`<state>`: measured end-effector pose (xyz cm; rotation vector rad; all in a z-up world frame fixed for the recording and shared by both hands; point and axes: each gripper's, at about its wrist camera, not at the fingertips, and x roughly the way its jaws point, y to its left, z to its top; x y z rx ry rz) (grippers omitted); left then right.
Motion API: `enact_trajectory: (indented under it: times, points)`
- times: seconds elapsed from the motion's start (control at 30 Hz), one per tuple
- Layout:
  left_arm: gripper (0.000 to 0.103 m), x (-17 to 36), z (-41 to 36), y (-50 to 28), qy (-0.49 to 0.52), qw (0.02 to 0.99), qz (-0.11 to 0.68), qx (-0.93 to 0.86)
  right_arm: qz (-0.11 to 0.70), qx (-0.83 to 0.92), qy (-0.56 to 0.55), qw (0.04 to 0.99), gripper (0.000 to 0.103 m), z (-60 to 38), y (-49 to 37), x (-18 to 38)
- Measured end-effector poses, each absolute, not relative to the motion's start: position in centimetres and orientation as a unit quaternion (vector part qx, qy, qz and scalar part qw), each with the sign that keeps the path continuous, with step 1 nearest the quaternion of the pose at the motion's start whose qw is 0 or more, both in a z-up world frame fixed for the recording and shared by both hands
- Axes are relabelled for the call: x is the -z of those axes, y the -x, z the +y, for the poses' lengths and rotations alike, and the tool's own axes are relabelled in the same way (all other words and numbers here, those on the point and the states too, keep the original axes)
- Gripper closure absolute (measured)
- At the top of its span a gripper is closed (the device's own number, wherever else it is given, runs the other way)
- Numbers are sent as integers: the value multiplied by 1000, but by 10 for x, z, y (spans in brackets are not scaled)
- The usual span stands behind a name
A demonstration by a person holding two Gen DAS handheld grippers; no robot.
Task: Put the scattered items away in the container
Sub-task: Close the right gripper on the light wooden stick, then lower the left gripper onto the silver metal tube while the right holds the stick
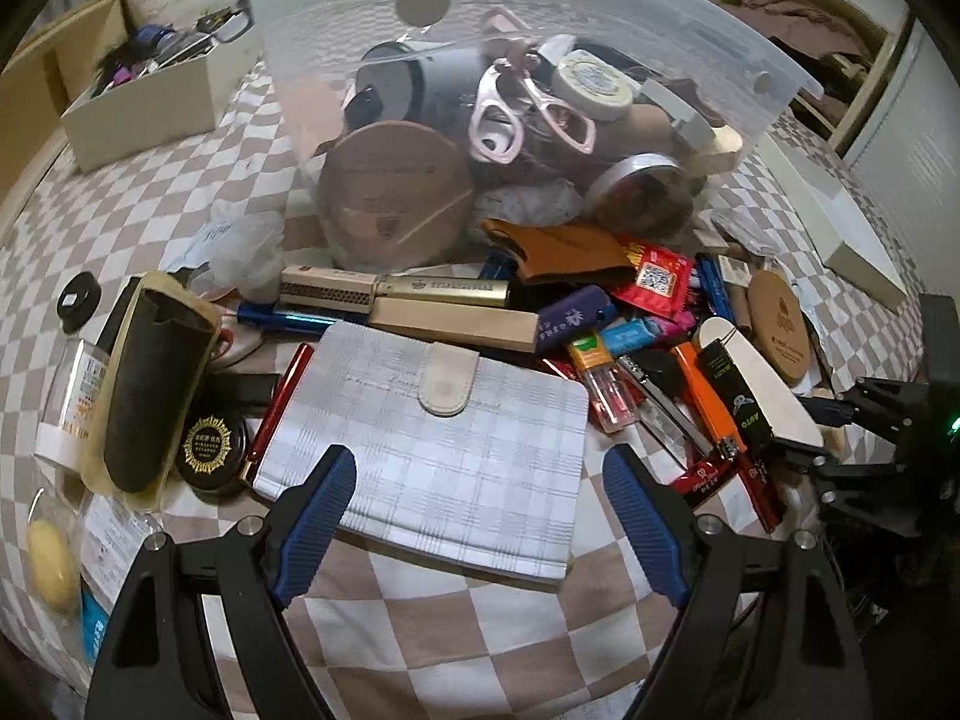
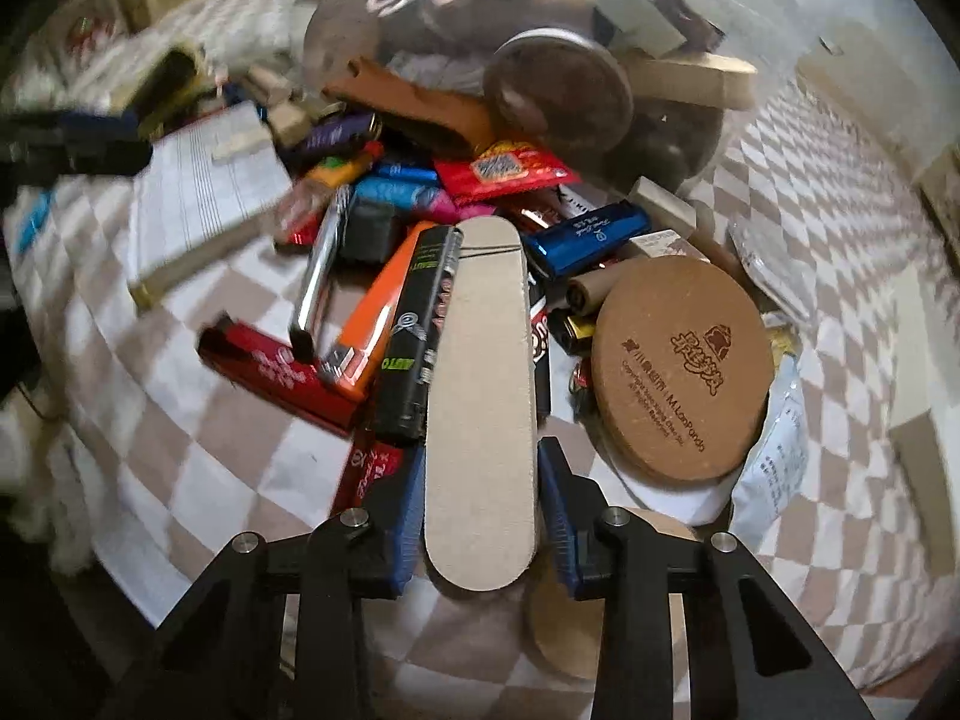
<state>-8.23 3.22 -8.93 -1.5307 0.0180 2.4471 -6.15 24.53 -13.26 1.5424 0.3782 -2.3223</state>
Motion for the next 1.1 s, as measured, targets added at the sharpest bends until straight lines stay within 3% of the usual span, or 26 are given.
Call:
enact_trajectory:
  times: [0.27,0.63,0.7,0.83,0.9,1.1]
  points:
    - [18,91,46,82,534,141,7,-833,9,828,-525,198,68,267,63,95]
    - [22,89,120,85,548,227,6,-805,-19,851,-509,132,68,317,67,83]
    - [32,90,131,90,553,237,-2,-799,-23,849,-511,132,68,322,67,84]
    - [38,99,147,101,565,241,-11,-789,-25,844,-519,134,68,326,67,89]
    - [48,106,151,107,576,230,-8,-785,-22,841,-523,136,68,326,67,93]
    - [65,134,153,122,615,195,-11,-764,-25,836,-530,141,68,330,66,96]
